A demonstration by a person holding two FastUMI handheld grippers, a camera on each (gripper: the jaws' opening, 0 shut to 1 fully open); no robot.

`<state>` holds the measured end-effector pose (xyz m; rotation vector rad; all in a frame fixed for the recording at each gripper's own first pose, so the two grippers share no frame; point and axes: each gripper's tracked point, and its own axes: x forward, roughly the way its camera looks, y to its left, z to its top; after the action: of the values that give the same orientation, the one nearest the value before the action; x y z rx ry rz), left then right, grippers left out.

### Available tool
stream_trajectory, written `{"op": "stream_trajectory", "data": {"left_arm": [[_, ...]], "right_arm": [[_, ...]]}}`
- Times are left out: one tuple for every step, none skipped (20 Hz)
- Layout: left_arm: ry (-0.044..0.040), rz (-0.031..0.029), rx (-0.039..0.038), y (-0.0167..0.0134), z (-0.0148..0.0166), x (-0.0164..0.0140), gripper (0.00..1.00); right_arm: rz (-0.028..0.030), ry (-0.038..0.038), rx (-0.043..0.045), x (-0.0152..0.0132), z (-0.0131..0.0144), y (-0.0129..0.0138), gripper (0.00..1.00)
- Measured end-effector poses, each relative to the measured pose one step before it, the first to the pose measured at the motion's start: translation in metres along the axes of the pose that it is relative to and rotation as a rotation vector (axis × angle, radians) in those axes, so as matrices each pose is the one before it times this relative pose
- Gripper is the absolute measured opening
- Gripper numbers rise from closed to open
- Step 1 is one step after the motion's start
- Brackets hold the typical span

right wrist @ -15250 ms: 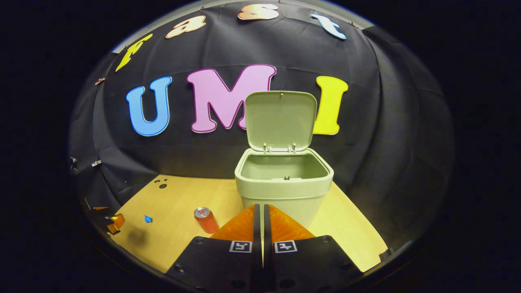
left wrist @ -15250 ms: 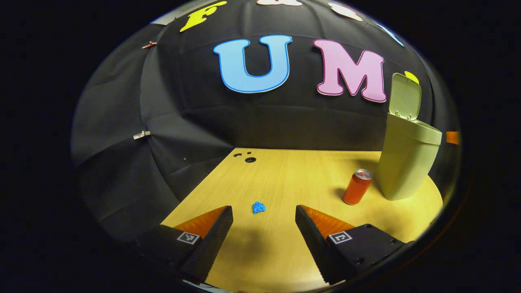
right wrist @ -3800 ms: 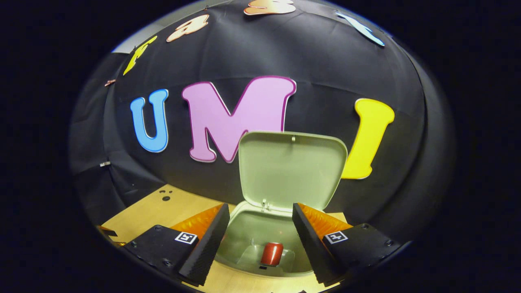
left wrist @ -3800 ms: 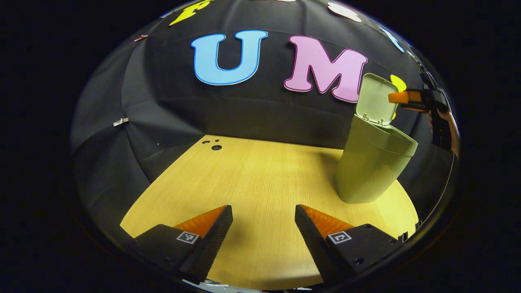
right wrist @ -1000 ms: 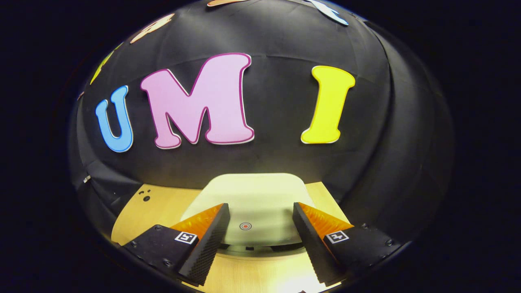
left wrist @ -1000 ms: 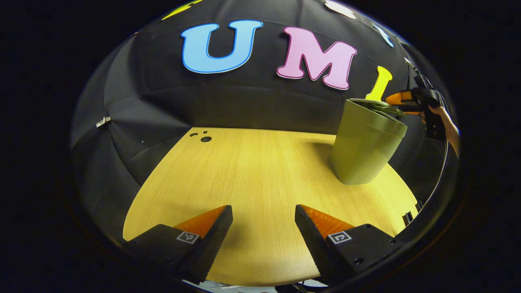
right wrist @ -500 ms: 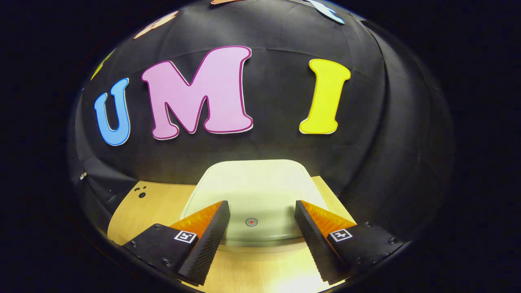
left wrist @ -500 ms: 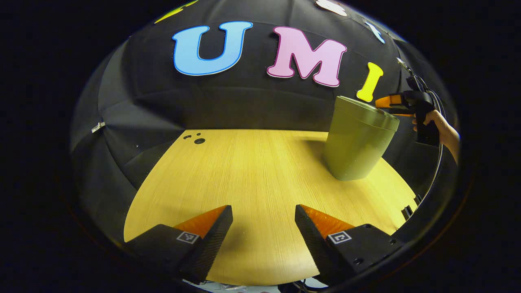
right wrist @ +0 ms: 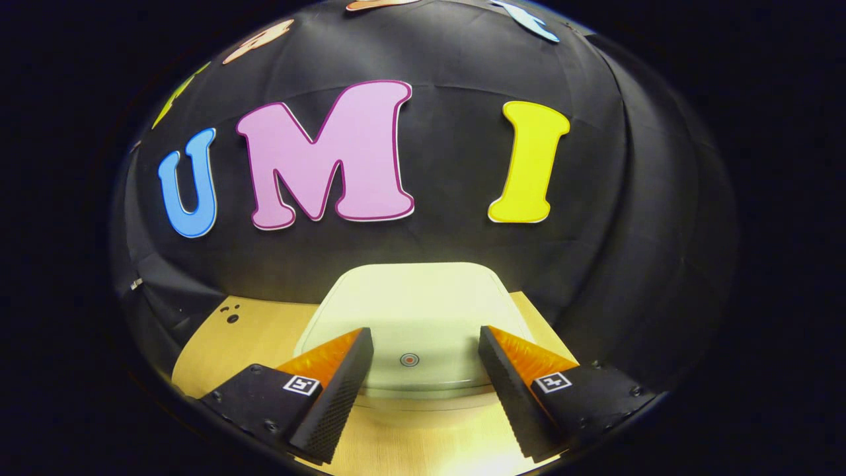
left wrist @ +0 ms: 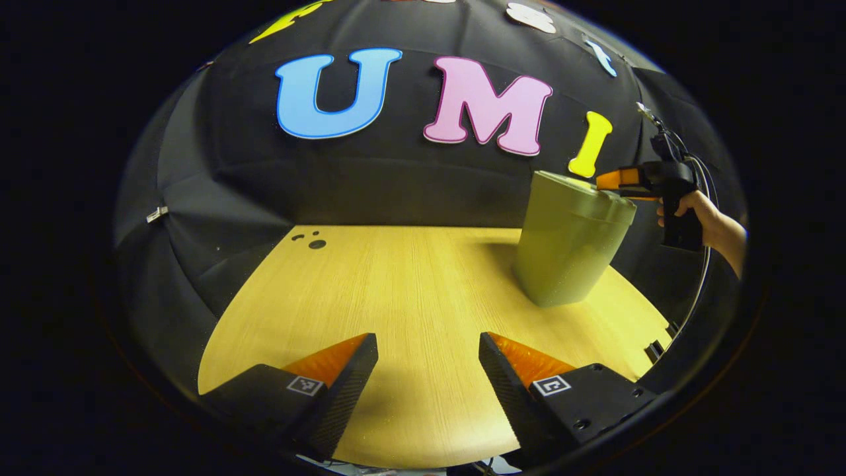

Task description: Press the lid of the desktop garbage bin to open it, pick up the crumpled paper on the desktop and throw it into the bin, then pick up the pop can on the desktop and drop it into the bin, and finally close the garbage bin lid.

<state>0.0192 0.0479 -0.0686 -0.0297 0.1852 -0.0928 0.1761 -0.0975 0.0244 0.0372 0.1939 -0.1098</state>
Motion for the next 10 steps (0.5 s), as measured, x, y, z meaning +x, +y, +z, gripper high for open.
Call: {"op": "stream_trajectory", "data": {"left_arm": [[-0.0228,0.00125,-0.0044,-0.00086,0.00825,-0.00327,0.99],[-0.02199,0.00122,-0.00398,-0.00042,0.00804,-0.0044,0.99],[-0.02165,0.00148,-0.00195,-0.00075,0.00831,-0.00377,0.99],[-0.02271,0.00384,0.00053,-0.00011,0.00815,-0.00373,0.98],[-0.02074,0.00462,0.00181,-0.0005,0.00681,-0.0051,0.99],[-0.01769,0.00397,0.00482,0.00087,0.00297,-0.00653,0.99],[-0.01009,0.00001,0.00578,-0.00112,0.0041,-0.0058,0.99],[-0.01518,-0.00099,0.00335,-0.00209,0.00399,-0.00613,0.99],[-0.01643,0.0027,-0.00091,-0.00141,0.00466,-0.00723,0.99],[-0.01467,0.0052,-0.00524,-0.00088,0.00286,-0.00734,0.99]], "right_arm": [[-0.01083,0.00157,-0.00435,-0.00195,-0.00009,-0.00098,1.0],[-0.00864,-0.00821,0.00813,-0.00627,0.00195,0.0002,1.0],[0.00838,-0.03922,0.02242,-0.00633,0.00801,0.00501,1.0],[0.00897,-0.04334,0.01897,-0.00831,0.00955,0.00622,1.0],[0.00324,-0.037,0.00484,-0.00796,0.00856,0.0034,1.0],[0.00412,-0.03085,-0.0076,-0.00874,0.00645,0.00319,1.0],[0.00836,-0.03016,-0.00916,-0.01167,0.00609,0.00371,1.0],[0.00943,-0.02141,-0.00814,-0.00986,0.00483,0.00463,1.0],[0.00957,-0.01522,-0.00605,-0.01082,0.00225,0.00535,1.0],[0.01265,-0.01116,-0.00243,-0.01044,0.00153,0.00563,1.0]]}}
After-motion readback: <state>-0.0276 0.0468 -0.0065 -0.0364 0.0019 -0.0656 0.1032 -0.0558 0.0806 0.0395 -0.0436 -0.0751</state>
